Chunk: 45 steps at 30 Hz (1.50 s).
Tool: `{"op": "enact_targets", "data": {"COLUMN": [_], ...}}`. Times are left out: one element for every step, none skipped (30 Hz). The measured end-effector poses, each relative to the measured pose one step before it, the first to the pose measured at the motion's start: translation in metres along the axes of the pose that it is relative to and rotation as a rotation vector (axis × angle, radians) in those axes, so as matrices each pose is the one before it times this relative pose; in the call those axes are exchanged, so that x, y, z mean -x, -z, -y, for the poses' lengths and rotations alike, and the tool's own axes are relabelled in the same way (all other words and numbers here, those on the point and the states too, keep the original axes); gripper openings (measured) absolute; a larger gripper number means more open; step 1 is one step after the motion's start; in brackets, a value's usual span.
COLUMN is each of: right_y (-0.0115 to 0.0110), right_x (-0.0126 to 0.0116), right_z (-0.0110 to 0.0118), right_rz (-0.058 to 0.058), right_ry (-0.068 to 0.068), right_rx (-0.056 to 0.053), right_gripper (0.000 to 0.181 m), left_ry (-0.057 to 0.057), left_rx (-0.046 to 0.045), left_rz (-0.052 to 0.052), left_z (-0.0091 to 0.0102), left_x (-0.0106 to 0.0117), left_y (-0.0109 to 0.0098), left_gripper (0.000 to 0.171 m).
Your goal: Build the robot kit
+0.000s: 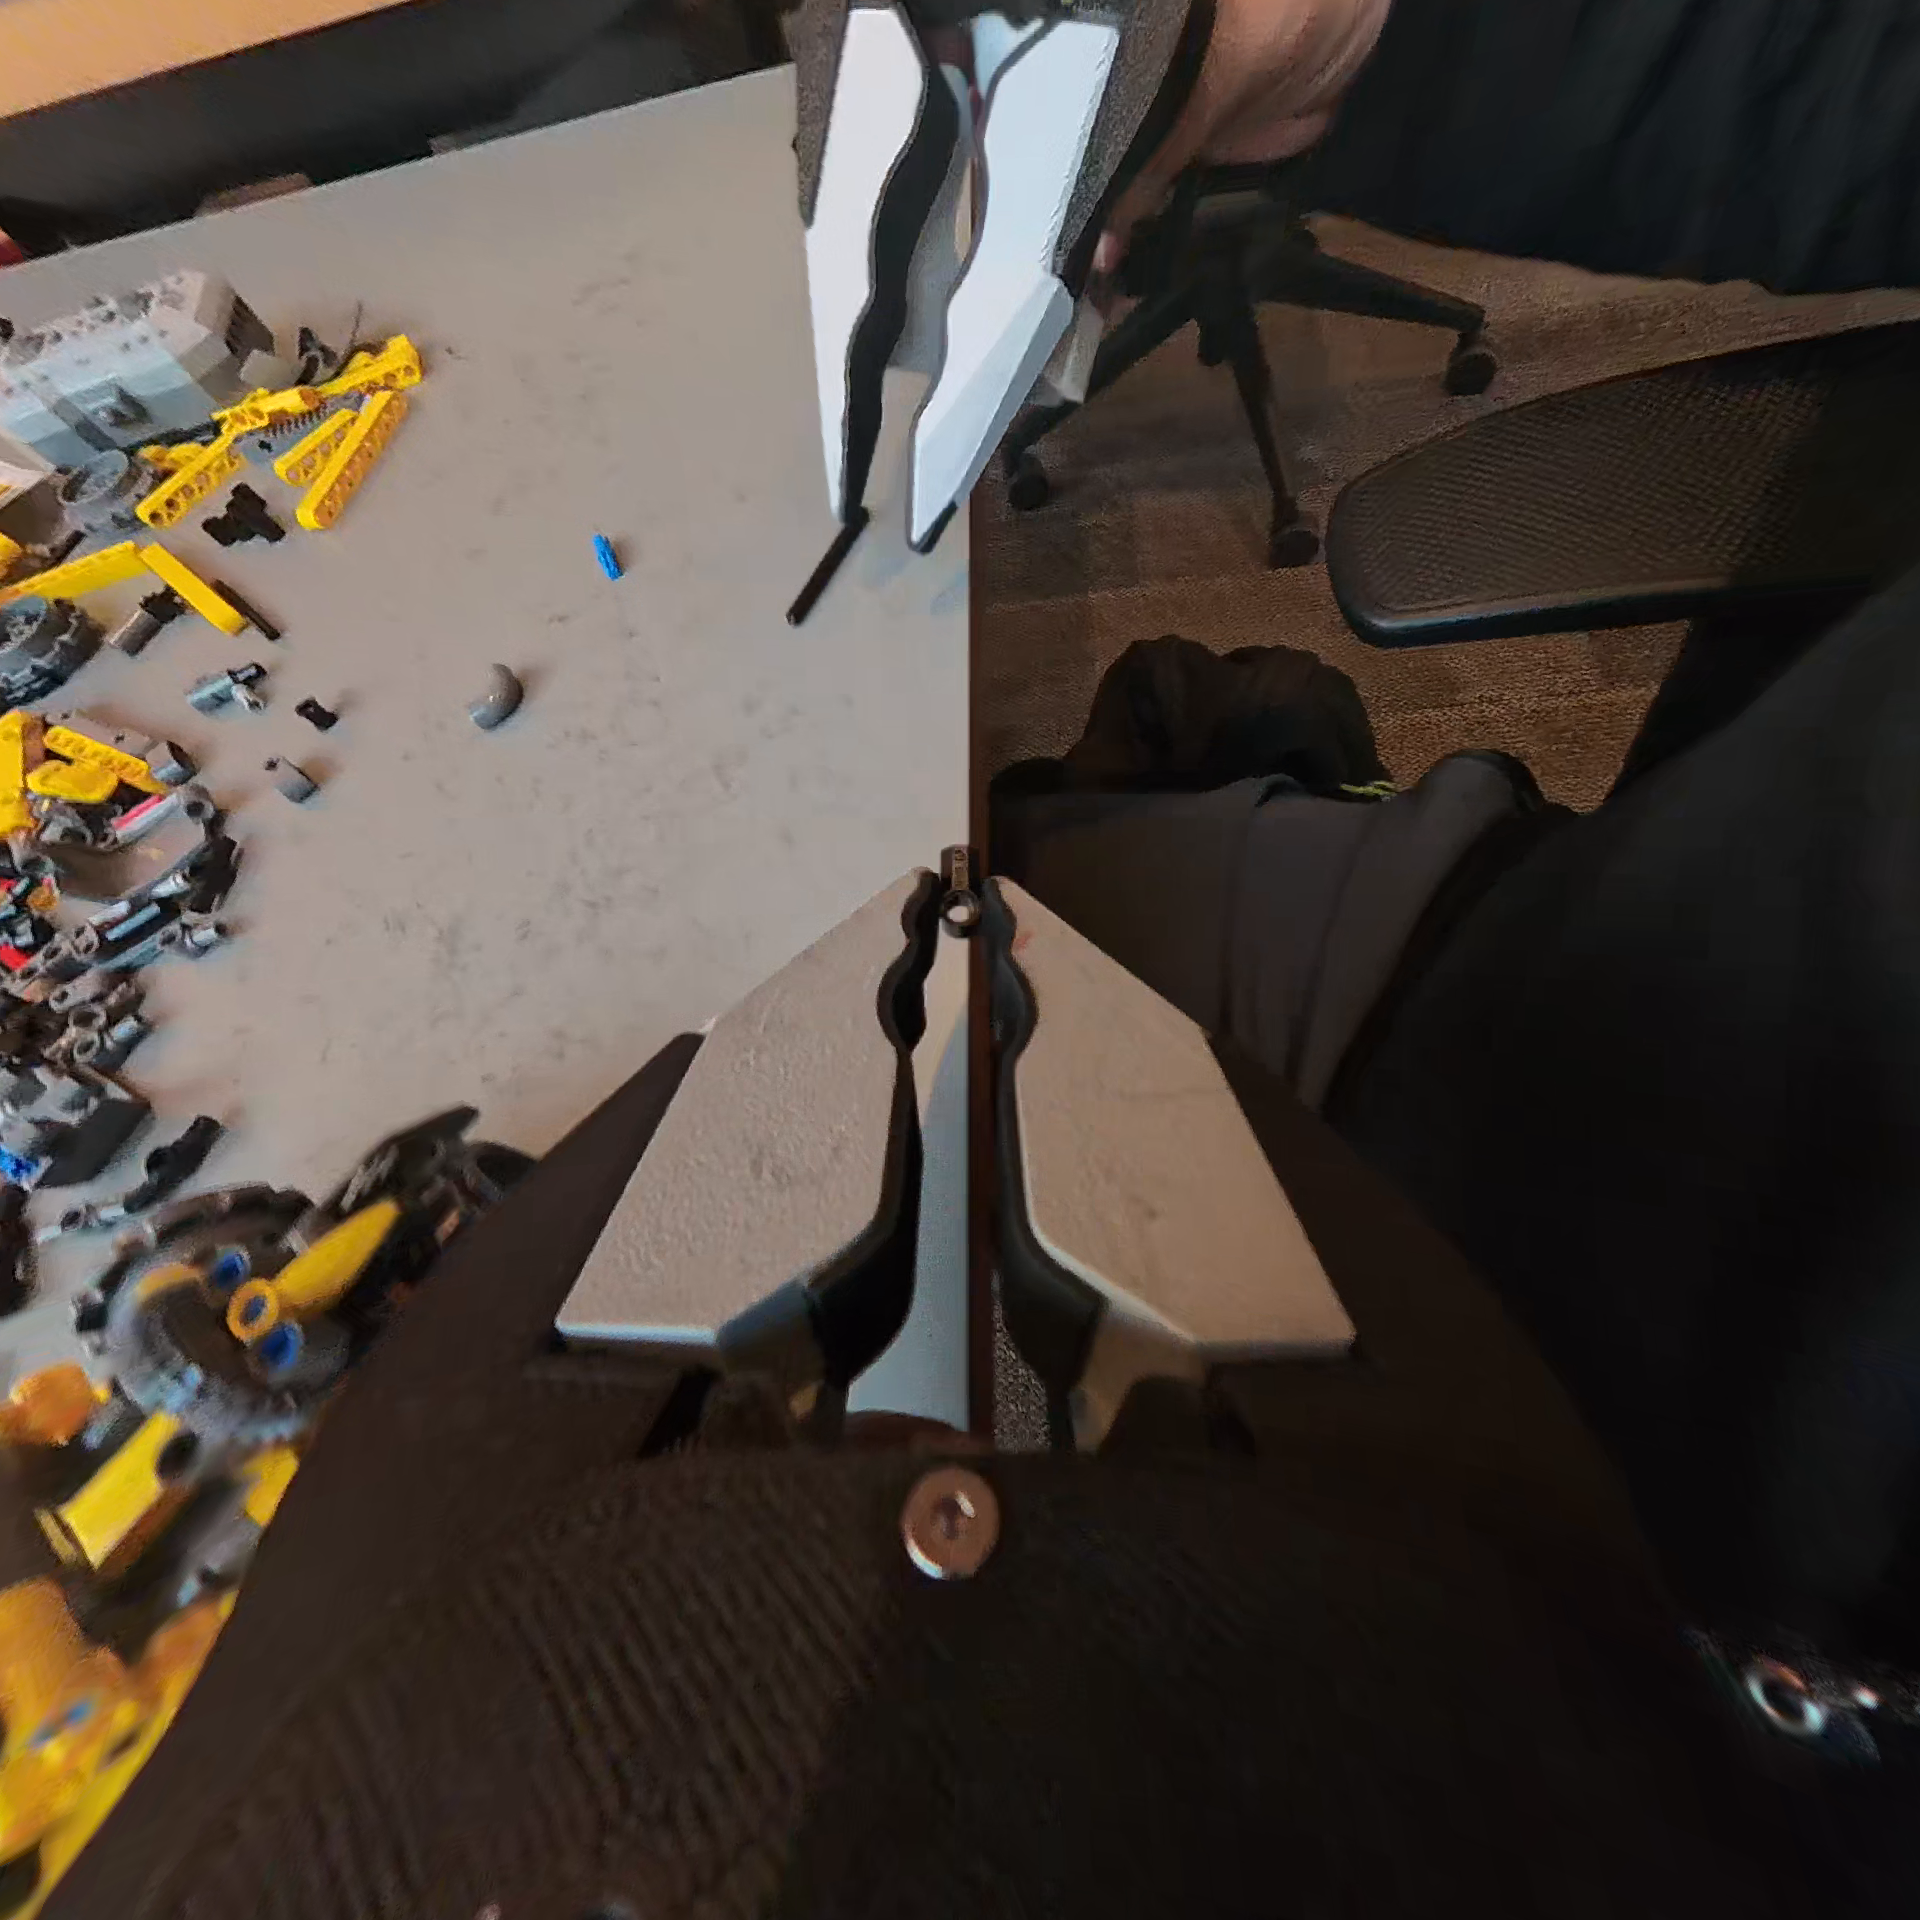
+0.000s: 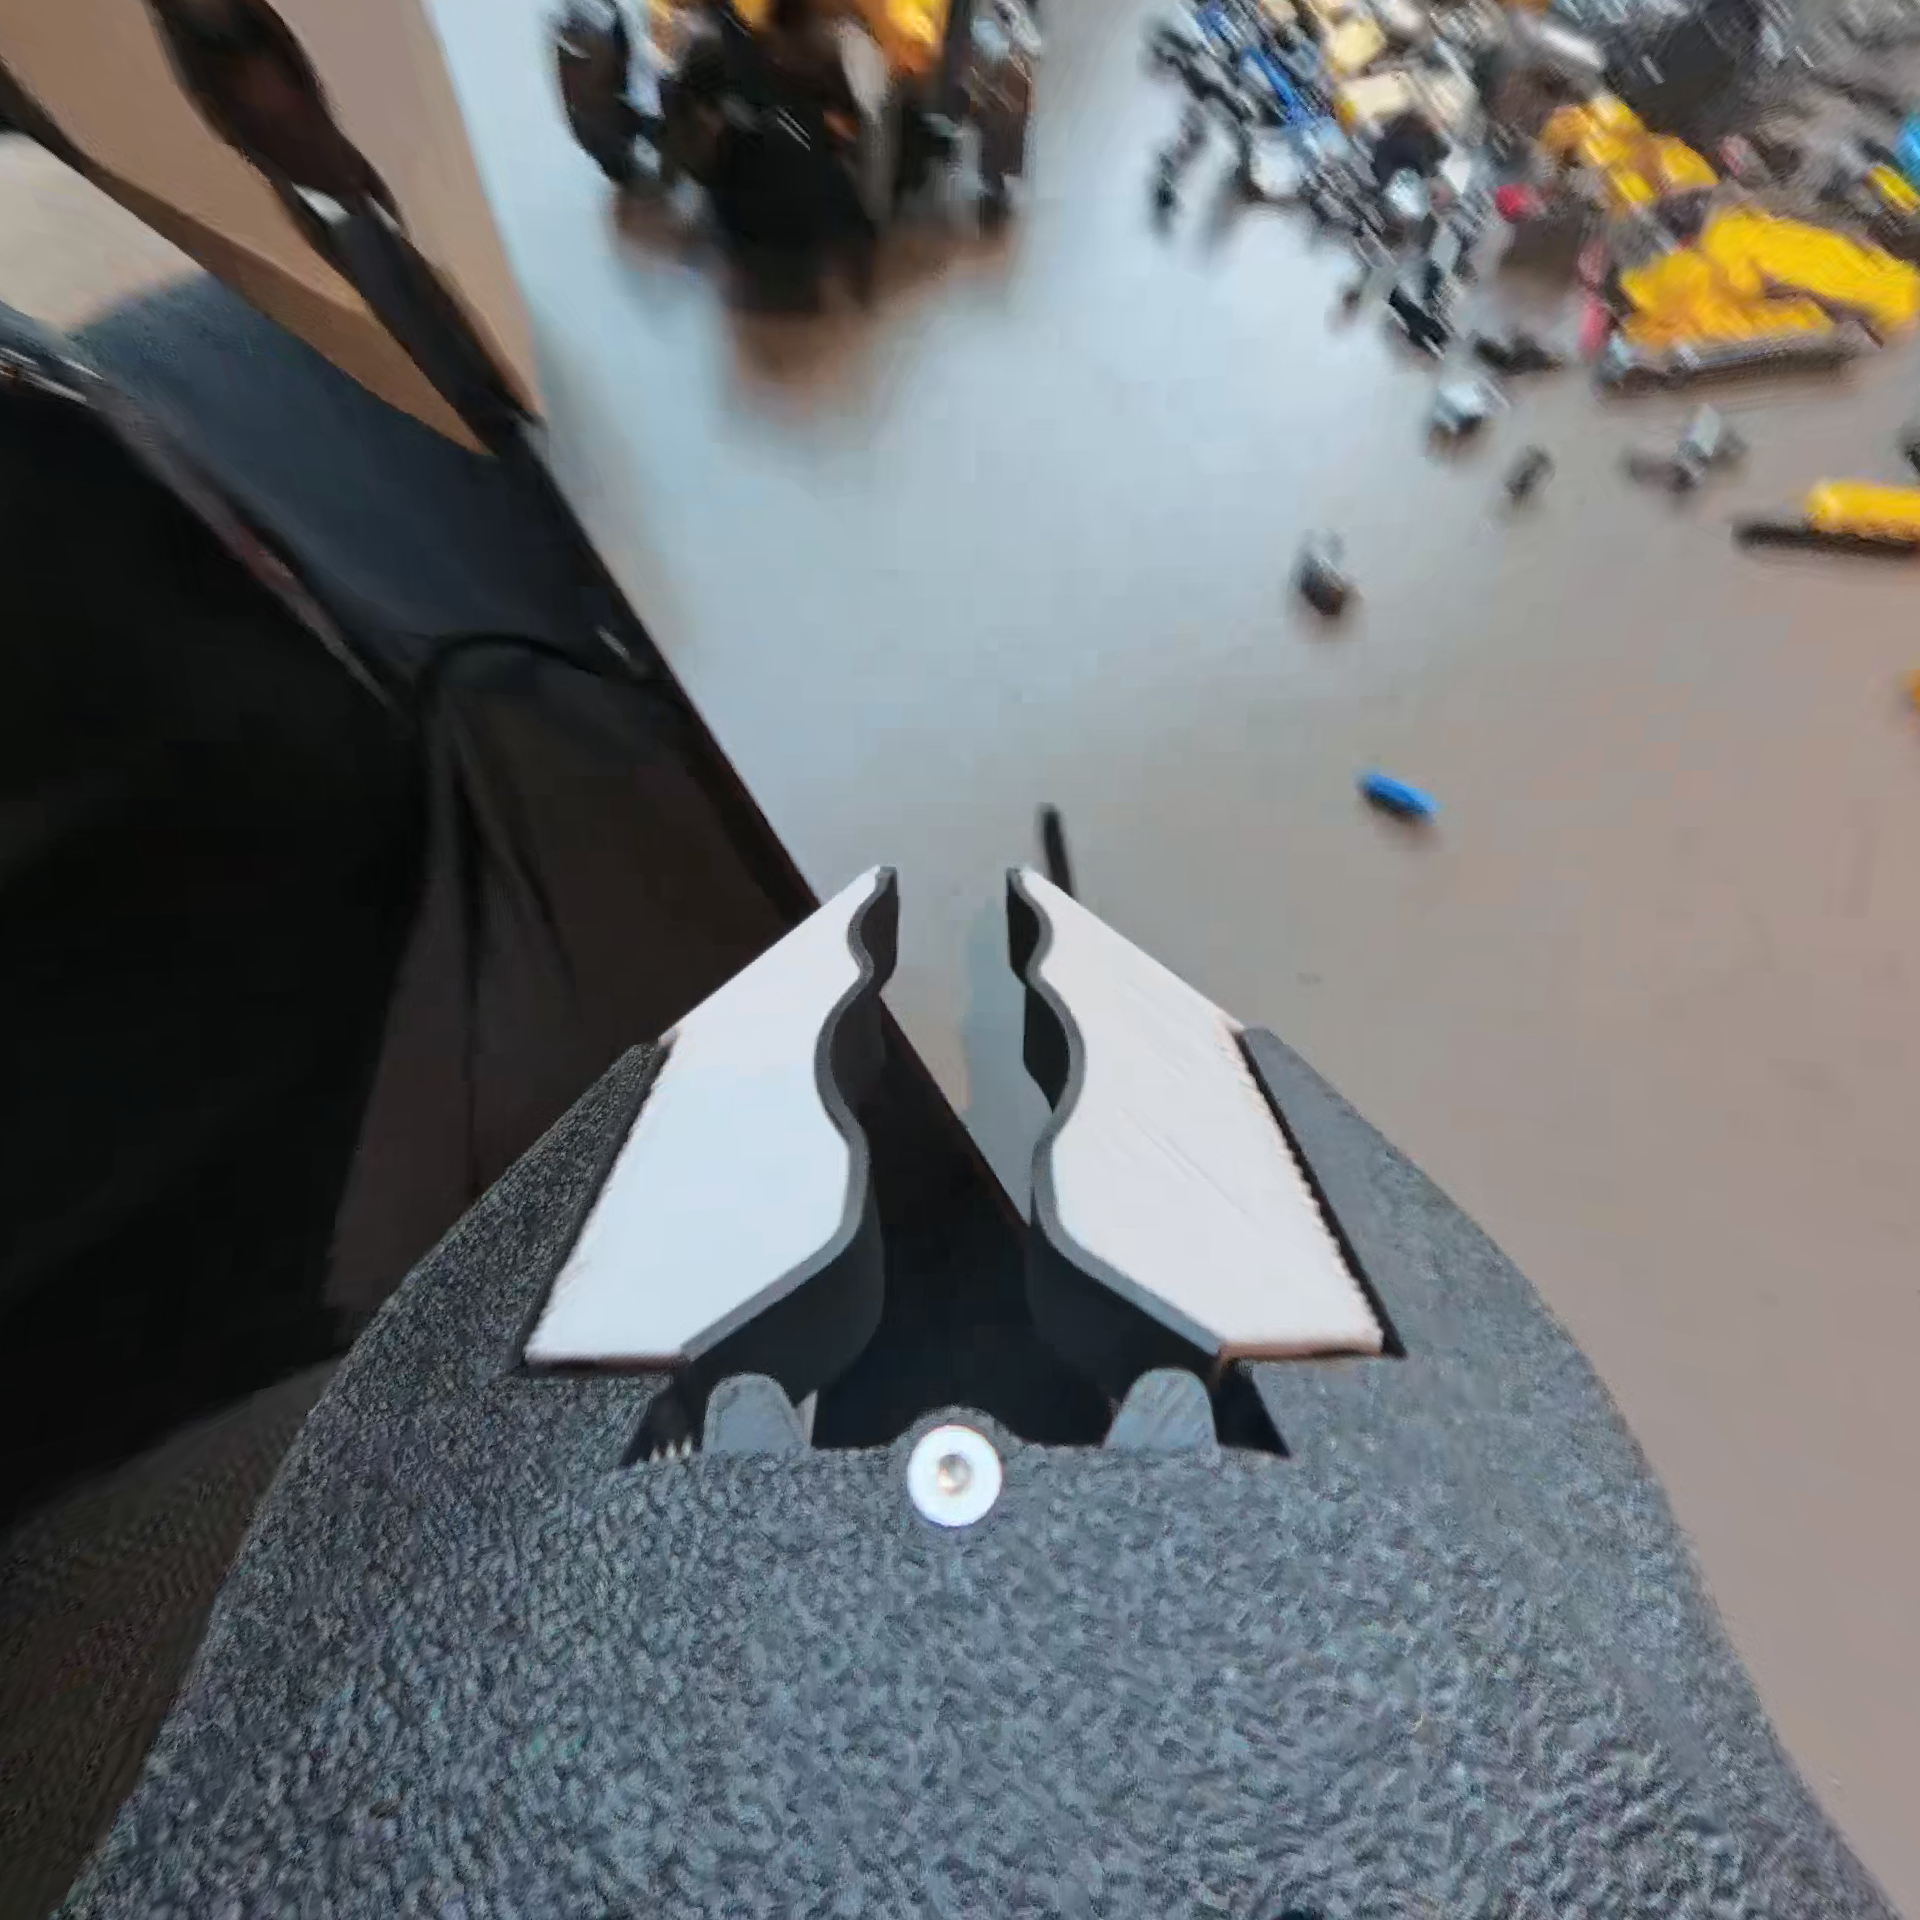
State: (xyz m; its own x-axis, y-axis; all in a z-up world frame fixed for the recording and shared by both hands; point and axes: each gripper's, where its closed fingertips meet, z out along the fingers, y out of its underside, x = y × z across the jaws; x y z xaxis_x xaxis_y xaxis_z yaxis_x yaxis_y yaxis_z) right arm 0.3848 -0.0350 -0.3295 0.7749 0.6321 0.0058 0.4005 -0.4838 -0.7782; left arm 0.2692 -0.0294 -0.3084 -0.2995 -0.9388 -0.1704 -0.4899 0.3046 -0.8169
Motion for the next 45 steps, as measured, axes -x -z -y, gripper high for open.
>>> {"op": "enact_targets", "data": {"right_y": [0.00627, 0.00414, 0.00204, 0.00021, -0.00134, -0.00218, -0.00256, -0.00288, -0.00251, -0.00081, -0.00121, -0.00050, -0.00046, -0.00102, -0.00088, -0.00062, -0.00065, -0.00058, -0.00069, -0.00043, -0.00043, -0.00021, 0.00013, 0.00051, 0.00070, 0.00070, 0.00060, 0.00054, 0.00039, 0.00023, 0.00004, -0.00020, -0.00042, -0.00073, -0.00091, -0.00069, -0.00047, 0.00000, 0.00003, 0.00024, 0.00030, 0.00024, 0.00016, 0.00022, 0.00011], "right_x": [-0.01015, -0.00732, -0.00401, -0.00128, -0.00235, -0.00254, -0.00176, -0.00064, 0.00065, 0.00194, 0.00107, 0.00212, 0.00289, 0.00228, -0.00007, -0.00020, -0.00033, -0.00019, 0.00001, 0.00089, 0.00202, 0.00274, 0.00312, 0.00313, 0.00238, 0.00209, 0.00205, 0.00164, 0.00130, 0.00102, 0.00132, 0.00162, 0.00136, 0.00154, 0.00142, 0.00139, 0.00192, 0.00235, 0.00224, 0.00164, 0.00186, 0.00169, 0.00145, 0.00107, 0.00111], "right_z": [-0.00872, -0.00460, -0.00084, 0.00069, -0.00113, -0.00325, -0.00350, -0.00289, -0.00131, 0.00170, 0.00038, 0.00030, 0.00017, 0.00064, 0.00090, 0.00078, 0.00063, 0.00075, 0.00107, 0.00198, 0.00226, 0.00238, 0.00289, 0.00330, 0.00316, 0.00291, 0.00235, 0.00222, 0.00201, 0.00186, 0.00151, 0.00136, 0.00123, 0.00047, -0.00012, -0.00031, 0.00024, 0.00055, 0.00046, 0.00106, 0.00147, 0.00224, 0.00214, 0.00212, 0.00204], "right_rz": [-0.0404, -0.0265, -0.0051, 0.0144, 0.0102, 0.0055, 0.0048, 0.0083, 0.0151, 0.0252, 0.0189, 0.0235, 0.0254, 0.0193, 0.0040, -0.0001, -0.0068, -0.0110, -0.0136, -0.0100, -0.0022, 0.0040, 0.0062, 0.0042, 0.0009, 0.0032, 0.0060, 0.0044, 0.0040, 0.0026, 0.0049, 0.0053, 0.0031, 0.0048, 0.0036, 0.0033, 0.0052, 0.0074, 0.0078, 0.0048, 0.0072, 0.0078, 0.0073, 0.0046, 0.0044], "right_ry": [-0.0089, -0.0044, -0.0060, -0.0074, -0.0075, -0.0018, 0.0033, 0.0054, 0.0036, -0.0036, -0.0021, -0.0027, -0.0019, -0.0082, -0.0074, 0.0002, 0.0072, 0.0105, 0.0127, 0.0138, 0.0110, 0.0092, 0.0131, 0.0177, 0.0173, 0.0142, 0.0108, 0.0102, 0.0079, 0.0041, 0.0024, 0.0030, 0.0035, 0.0022, 0.0014, 0.0034, 0.0070, 0.0073, 0.0052, 0.0056, 0.0055, 0.0036, 0.0029, 0.0032, 0.0031], "right_rx": [0.0232, 0.0094, -0.0022, -0.0046, 0.0123, 0.0269, 0.0261, 0.0194, 0.0084, -0.0116, -0.0031, -0.0036, -0.0023, -0.0047, -0.0061, -0.0023, -0.0003, 0.0014, 0.0000, -0.0041, -0.0053, -0.0036, -0.0055, -0.0067, -0.0046, -0.0025, -0.0008, -0.0018, -0.0025, -0.0022, -0.0025, -0.0030, -0.0039, -0.0012, 0.0016, 0.0017, -0.0008, -0.0015, 0.0009, -0.0006, -0.0032, -0.0057, -0.0053, -0.0057, -0.0053], "right_gripper": [0.019, 0.020, 0.021, 0.021, 0.023, 0.026, 0.027, 0.026, 0.025, 0.020, 0.018, 0.013, 0.007, 0.003, 0.003, 0.002, 0.003, 0.002, 0.002, 0.002, 0.002, 0.002, 0.002, 0.002, 0.002, 0.002, 0.002, 0.002, 0.002, 0.002, 0.002, 0.002, 0.002, 0.002, 0.002, 0.002, 0.002, 0.002, 0.002, 0.002, 0.002, 0.002, 0.002, 0.002, 0.002], "left_ry": [-0.0057, -0.0006, 0.0020, 0.0005, 0.0006, 0.0014, -0.0010, -0.0035, 0.0026, 0.0084, 0.0080, 0.0099, 0.0122, 0.0080, 0.0042, -0.0004, -0.0069, -0.0120, -0.0097, -0.0039, -0.0002, -0.0011, -0.0028, -0.0047, -0.0065, -0.0040, 0.0000, -0.0006, -0.0004, 0.0014, 0.0033, 0.0038, 0.0033, -0.0009, -0.0048, -0.0046, -0.0049, -0.0066, -0.0112, -0.0158, -0.0193, -0.0201, -0.0197, -0.0186, -0.0136], "left_rx": [0.01380, 0.03536, 0.04289, 0.03450, 0.02613, 0.02192, 0.01570, 0.01382, 0.01786, 0.01679, 0.01194, 0.01624, 0.02431, 0.02443, 0.02083, 0.01468, 0.01103, 0.00916, -0.00388, -0.00175, -0.00071, -0.00128, -0.00080, 0.00059, 0.00289, 0.00630, 0.00726, 0.00712, 0.00745, 0.00726, 0.00535, 0.00269, 0.00136, 0.00020, -0.00187, -0.00711, -0.01427, -0.02194, -0.02701, -0.02615, -0.01899, -0.00918, -0.00002, 0.00143, -0.00073], "left_rz": [-0.0082, -0.0155, -0.0081, 0.0018, -0.0029, -0.0058, 0.0008, -0.0004, -0.0009, 0.0008, -0.0059, -0.0058, 0.0051, -0.0024, -0.0113, -0.0047, -0.0006, -0.0046, -0.0066, -0.0061, -0.0075, -0.0068, -0.0039, -0.0025, -0.0022, -0.0009, -0.0007, -0.0013, 0.0003, -0.0020, -0.0057, -0.0068, -0.0024, 0.0002, 0.0017, 0.0060, 0.0062, 0.0059, 0.0014, -0.0059, -0.0106, -0.0044, 0.0037, 0.0025, 0.0016], "left_z": [0.00299, 0.00011, -0.00091, 0.00013, 0.00130, 0.00196, 0.00243, 0.00166, 0.00010, -0.00042, -0.00048, -0.00136, -0.00195, -0.00142, -0.00032, 0.00080, 0.00090, 0.00059, 0.00176, 0.00109, 0.00052, 0.00027, 0.00001, -0.00027, -0.00040, -0.00064, -0.00047, -0.00045, -0.00058, -0.00089, -0.00073, -0.00062, -0.00048, -0.00057, -0.00026, 0.00078, 0.00208, 0.00385, 0.00505, 0.00554, 0.00491, 0.00351, 0.00219, 0.00166, 0.00152], "left_x": [0.00259, 0.00151, 0.00233, 0.00299, 0.00143, 0.00034, 0.00070, 0.00048, 0.00111, 0.00196, 0.00141, 0.00192, 0.00393, 0.00280, 0.00130, 0.00193, 0.00218, 0.00114, 0.00051, 0.00045, 0.00013, -0.00017, -0.00007, -0.00022, -0.00041, -0.00007, 0.00027, 0.00053, 0.00111, 0.00097, 0.00038, -0.00006, 0.00024, 0.00011, -0.00014, 0.00007, -0.00009, -0.00050, -0.00136, -0.00278, -0.00347, -0.00244, -0.00092, -0.00087, -0.00069], "left_y": [-0.00353, -0.00480, -0.00550, -0.00556, -0.00567, -0.00541, -0.00488, -0.00464, -0.00433, -0.00386, -0.00349, -0.00321, -0.00306, -0.00277, -0.00235, -0.00215, -0.00218, -0.00213, -0.00121, -0.00084, -0.00036, -0.00024, -0.00002, 0.00020, 0.00038, 0.00043, 0.00022, 0.00043, 0.00059, 0.00052, 0.00046, 0.00047, 0.00044, 0.00059, 0.00109, 0.00187, 0.00278, 0.00372, 0.00381, 0.00336, 0.00214, 0.00092, 0.00001, -0.00078, -0.00079], "left_gripper": [0.004, 0.004, 0.005, 0.005, 0.005, 0.004, 0.004, 0.005, 0.004, 0.004, 0.004, 0.004, 0.004, 0.004, 0.004, 0.004, 0.004, 0.004, 0.004, 0.004, 0.004, 0.004, 0.004, 0.005, 0.005, 0.005, 0.006, 0.007, 0.011, 0.014, 0.015, 0.018, 0.020, 0.020, 0.020, 0.020, 0.019, 0.017, 0.016, 0.016, 0.016, 0.016, 0.015, 0.015, 0.012]}}
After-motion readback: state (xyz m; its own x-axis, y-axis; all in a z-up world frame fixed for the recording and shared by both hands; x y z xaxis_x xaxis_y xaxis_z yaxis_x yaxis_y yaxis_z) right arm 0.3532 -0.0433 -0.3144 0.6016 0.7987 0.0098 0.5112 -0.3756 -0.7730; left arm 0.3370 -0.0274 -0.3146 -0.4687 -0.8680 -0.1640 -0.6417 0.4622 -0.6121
